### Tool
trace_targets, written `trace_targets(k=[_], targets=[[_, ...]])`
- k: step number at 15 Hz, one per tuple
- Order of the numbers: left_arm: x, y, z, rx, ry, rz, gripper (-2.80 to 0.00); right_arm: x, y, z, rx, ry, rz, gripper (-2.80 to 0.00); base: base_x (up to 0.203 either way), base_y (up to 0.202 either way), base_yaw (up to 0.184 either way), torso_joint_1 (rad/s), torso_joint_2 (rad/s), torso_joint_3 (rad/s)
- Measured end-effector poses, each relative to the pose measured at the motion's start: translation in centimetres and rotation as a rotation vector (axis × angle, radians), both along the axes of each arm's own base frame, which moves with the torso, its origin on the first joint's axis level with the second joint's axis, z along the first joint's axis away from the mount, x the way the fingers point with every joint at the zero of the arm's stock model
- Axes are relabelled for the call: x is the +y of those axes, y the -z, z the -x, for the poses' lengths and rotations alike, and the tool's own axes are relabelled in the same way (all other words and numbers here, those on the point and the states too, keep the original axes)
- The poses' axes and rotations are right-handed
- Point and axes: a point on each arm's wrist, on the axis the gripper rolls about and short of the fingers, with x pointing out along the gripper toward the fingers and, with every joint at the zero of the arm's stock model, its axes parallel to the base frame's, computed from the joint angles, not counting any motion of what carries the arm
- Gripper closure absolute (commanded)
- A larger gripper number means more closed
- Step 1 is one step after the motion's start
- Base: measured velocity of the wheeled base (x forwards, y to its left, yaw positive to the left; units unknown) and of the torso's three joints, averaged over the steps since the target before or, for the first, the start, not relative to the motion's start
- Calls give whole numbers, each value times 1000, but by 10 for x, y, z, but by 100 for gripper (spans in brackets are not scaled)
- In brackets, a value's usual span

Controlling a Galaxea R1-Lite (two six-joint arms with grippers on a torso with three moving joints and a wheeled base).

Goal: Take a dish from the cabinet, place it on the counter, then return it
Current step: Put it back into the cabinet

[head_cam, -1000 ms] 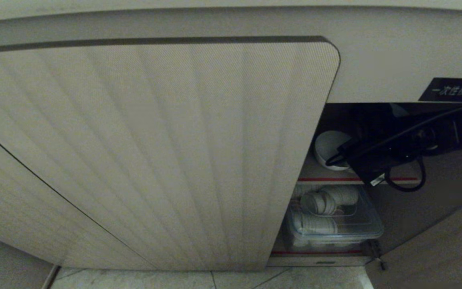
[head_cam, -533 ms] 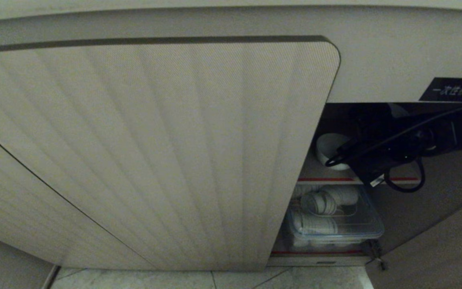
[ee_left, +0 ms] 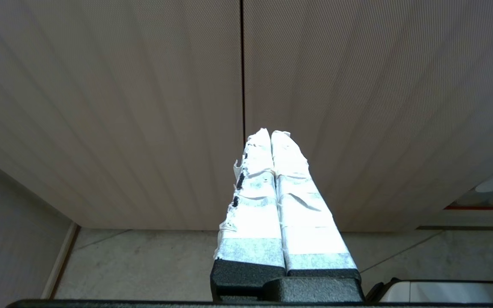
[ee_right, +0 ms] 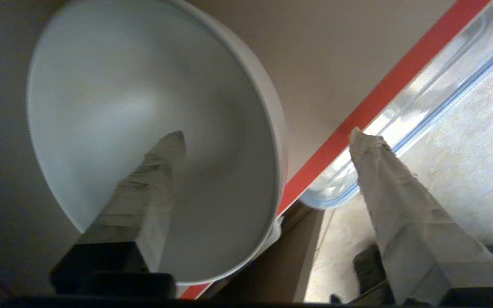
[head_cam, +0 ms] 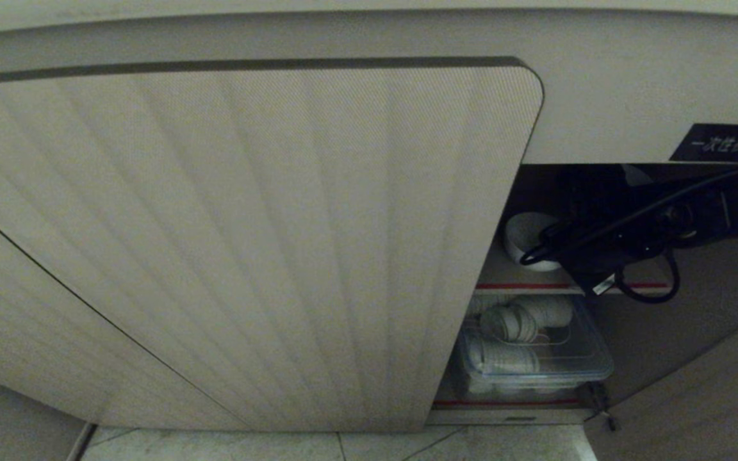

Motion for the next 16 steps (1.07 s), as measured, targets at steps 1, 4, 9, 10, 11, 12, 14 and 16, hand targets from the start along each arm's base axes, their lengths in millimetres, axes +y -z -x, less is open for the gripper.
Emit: trace_targets(k=[1,4,9,10,11,12,14,16], targets=[[0,0,0,0,-1,0,0,0,0,0,-1,-3,10,-280,0,0,0,0,0,0],[0,0,0,0,-1,0,0,0,0,0,2,-17,29,-280,0,0,0,0,0,0],[0,0,0,0,0,0,0,1,-1,-1,-40,-57,88,-280,0,0,0,0,0,0],[0,0,0,0,0,0,0,1,-1,-1,-42,-61,98,-280,0,0,0,0,0,0],[0,0,0,0,0,0,0,1,-1,-1,-43,-60,120,-280,0,0,0,0,0,0],[0,0,0,0,0,0,0,1,-1,-1,-42,-64,141,-280,0,0,0,0,0,0],[0,0,0,0,0,0,0,2,0,0,-37,-82,162,-280,0,0,0,0,0,0],[0,0,0,0,0,-1,0,2,0,1,-36,-90,171,-280,0,0,0,0,0,0]])
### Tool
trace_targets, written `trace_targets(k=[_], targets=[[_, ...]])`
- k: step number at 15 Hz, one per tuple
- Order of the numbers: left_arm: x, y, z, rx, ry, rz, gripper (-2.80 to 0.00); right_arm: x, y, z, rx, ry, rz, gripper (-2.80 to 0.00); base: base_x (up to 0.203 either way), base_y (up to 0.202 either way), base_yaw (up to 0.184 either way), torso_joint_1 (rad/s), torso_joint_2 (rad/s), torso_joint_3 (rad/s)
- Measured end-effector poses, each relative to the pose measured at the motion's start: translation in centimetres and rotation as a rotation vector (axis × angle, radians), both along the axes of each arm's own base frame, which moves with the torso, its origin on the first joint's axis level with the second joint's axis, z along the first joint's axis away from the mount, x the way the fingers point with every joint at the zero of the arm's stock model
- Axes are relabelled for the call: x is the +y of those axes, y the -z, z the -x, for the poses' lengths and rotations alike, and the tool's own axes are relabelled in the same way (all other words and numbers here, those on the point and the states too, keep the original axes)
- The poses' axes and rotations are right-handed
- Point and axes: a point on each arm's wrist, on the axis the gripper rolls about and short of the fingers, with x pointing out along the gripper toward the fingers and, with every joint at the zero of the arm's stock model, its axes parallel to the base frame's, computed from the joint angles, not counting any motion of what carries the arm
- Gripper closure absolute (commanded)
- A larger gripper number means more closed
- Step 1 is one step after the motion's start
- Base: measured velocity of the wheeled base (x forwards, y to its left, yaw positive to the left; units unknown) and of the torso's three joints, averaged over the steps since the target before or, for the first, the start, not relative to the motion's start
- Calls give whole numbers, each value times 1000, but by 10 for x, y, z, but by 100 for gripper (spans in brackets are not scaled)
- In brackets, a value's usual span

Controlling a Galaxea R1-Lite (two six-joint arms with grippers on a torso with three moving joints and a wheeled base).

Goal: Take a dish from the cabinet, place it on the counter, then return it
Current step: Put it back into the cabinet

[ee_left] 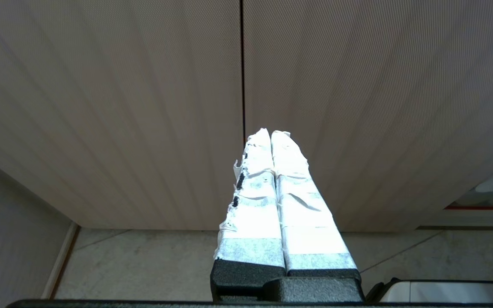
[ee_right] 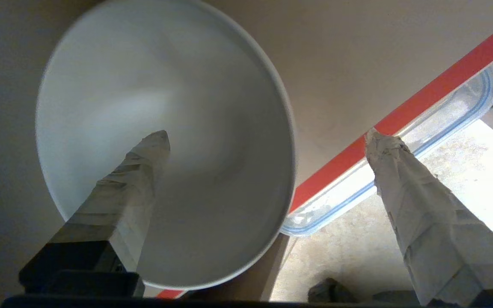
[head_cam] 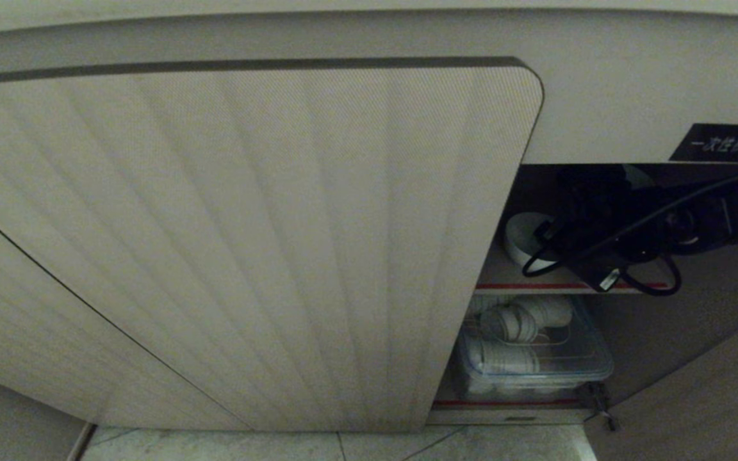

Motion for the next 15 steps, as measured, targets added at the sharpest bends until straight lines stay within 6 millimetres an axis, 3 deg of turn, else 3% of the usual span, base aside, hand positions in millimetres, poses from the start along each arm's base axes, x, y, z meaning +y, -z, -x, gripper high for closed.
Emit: trace_targets(k=[15], targets=[[0,0,0,0,0,1,0,-5,9,17,-79,-177,217,-280,0,0,0,0,0,0]])
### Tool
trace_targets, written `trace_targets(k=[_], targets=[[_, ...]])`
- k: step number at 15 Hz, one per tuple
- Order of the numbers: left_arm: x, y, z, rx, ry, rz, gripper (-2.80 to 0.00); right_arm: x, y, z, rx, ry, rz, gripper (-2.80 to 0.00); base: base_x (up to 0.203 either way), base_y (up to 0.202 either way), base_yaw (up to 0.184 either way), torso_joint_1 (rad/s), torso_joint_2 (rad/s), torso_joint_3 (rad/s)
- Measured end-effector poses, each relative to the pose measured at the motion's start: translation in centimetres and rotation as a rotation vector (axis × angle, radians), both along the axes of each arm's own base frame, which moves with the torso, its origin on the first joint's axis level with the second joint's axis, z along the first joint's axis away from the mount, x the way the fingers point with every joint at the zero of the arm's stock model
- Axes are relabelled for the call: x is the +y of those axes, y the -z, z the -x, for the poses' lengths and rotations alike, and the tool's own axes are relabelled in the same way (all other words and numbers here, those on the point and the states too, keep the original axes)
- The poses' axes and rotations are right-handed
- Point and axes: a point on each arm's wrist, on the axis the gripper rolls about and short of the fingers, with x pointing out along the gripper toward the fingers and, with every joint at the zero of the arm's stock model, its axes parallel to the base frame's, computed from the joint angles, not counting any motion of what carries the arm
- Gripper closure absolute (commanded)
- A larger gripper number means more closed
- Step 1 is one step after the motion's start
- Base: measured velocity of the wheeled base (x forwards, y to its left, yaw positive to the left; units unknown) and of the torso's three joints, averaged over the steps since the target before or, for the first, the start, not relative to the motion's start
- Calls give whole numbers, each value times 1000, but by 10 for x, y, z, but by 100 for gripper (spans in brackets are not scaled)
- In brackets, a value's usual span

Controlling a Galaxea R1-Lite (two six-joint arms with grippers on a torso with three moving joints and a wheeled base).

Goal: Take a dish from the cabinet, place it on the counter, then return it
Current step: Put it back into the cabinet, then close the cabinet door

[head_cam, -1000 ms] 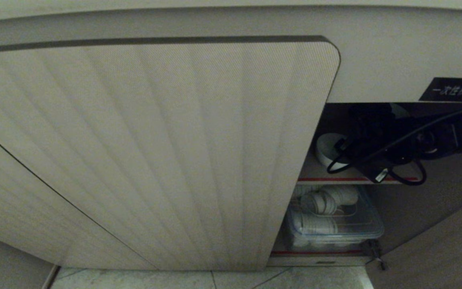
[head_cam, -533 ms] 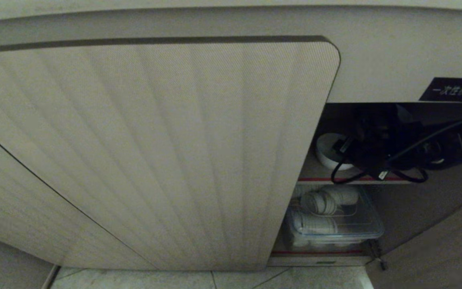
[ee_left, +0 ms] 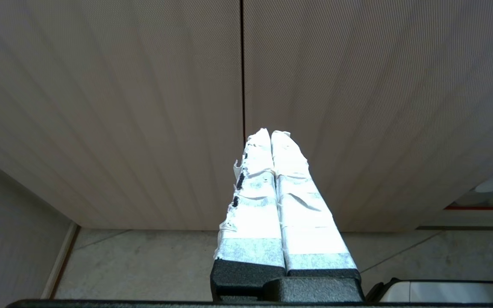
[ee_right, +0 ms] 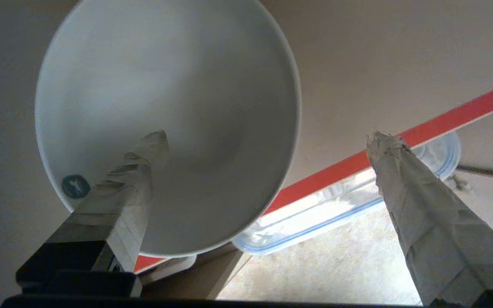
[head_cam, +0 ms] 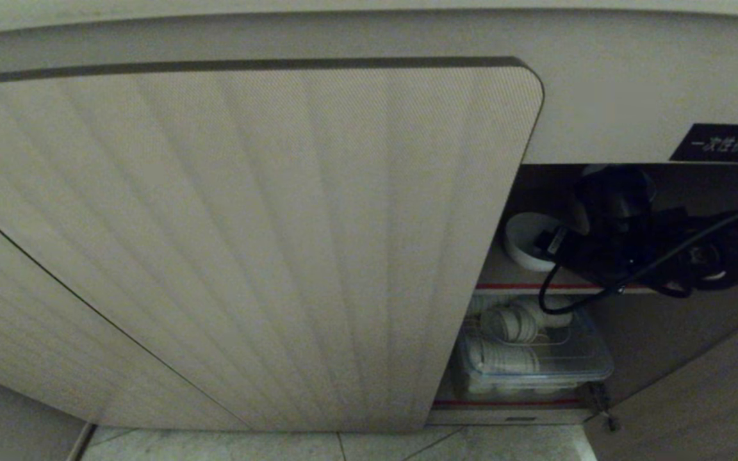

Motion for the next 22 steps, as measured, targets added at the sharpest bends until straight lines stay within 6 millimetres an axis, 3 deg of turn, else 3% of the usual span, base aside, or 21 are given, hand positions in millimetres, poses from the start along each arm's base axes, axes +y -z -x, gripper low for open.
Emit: trace_targets(k=[22], targets=[[0,0,0,0,0,0,0,-3,1,10,-117,-44,74,-280,0,0,0,0,0,0]])
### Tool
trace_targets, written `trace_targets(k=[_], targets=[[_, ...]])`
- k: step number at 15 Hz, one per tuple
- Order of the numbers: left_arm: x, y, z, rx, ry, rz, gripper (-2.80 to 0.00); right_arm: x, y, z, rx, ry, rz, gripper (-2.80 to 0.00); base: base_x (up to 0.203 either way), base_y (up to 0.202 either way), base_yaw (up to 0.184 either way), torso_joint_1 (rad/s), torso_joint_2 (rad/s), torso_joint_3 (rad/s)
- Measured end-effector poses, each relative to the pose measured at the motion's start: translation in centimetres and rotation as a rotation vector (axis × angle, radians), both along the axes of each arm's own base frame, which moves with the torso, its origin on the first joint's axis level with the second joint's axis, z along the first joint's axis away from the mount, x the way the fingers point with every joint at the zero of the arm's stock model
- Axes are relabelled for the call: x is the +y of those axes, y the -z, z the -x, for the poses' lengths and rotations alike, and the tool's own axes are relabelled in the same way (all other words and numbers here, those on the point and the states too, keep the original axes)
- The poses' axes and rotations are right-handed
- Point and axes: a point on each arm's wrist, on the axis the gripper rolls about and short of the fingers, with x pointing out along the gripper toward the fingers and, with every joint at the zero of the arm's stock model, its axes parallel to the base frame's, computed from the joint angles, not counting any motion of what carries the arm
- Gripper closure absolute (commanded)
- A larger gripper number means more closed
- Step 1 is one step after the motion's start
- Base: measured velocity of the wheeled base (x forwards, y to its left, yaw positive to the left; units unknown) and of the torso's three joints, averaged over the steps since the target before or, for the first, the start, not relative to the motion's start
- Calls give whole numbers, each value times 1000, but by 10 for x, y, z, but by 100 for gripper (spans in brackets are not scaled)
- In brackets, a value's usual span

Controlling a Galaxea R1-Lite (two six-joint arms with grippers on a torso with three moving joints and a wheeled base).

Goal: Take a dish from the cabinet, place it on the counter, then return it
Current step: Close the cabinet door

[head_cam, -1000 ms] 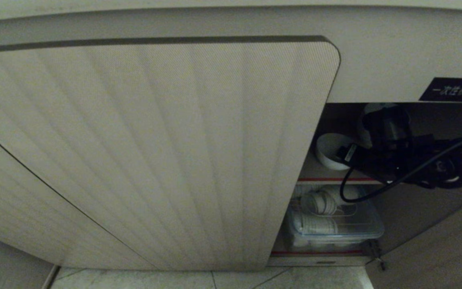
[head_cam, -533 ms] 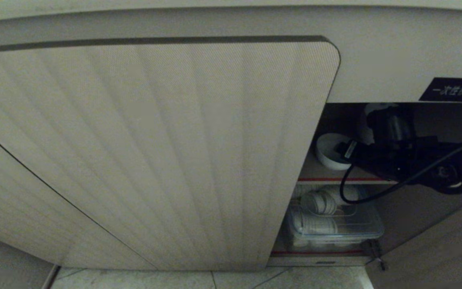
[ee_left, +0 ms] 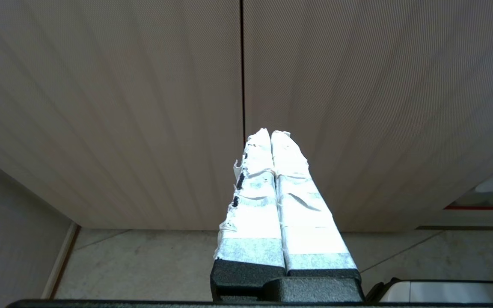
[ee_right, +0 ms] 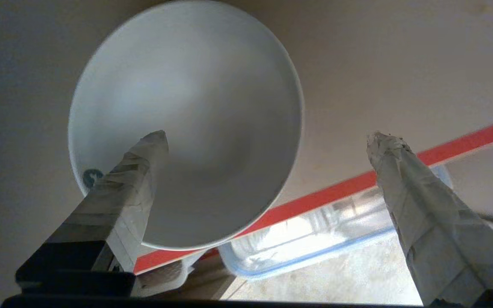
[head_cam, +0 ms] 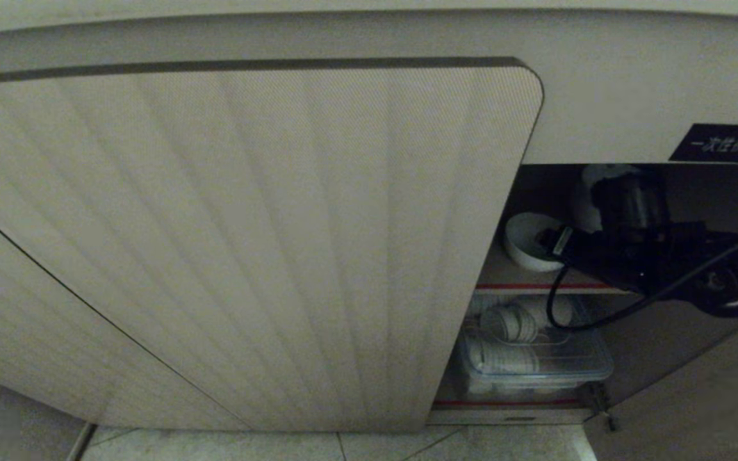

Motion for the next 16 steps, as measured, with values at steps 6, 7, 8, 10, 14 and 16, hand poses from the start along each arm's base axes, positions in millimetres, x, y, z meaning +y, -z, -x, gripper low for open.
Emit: trace_targets(k=[6,7,8,10,14,16], targets=[[0,0,0,0,0,0,0,-2,3,6,-33,-19,28,-280,0,0,0,0,0,0],[0,0,0,0,0,0,0,-2,3,7,-37,-21,29,-280,0,0,0,0,0,0],[0,0,0,0,0,0,0,-2,3,8,-45,-26,37,-280,0,0,0,0,0,0],[0,0,0,0,-1,0,0,-3,5,11,-58,-41,59,-280,0,0,0,0,0,0],[0,0,0,0,0,0,0,-4,8,14,-82,-65,99,-280,0,0,0,0,0,0],[0,0,0,0,0,0,0,-4,8,16,-88,-74,117,-280,0,0,0,0,0,0]])
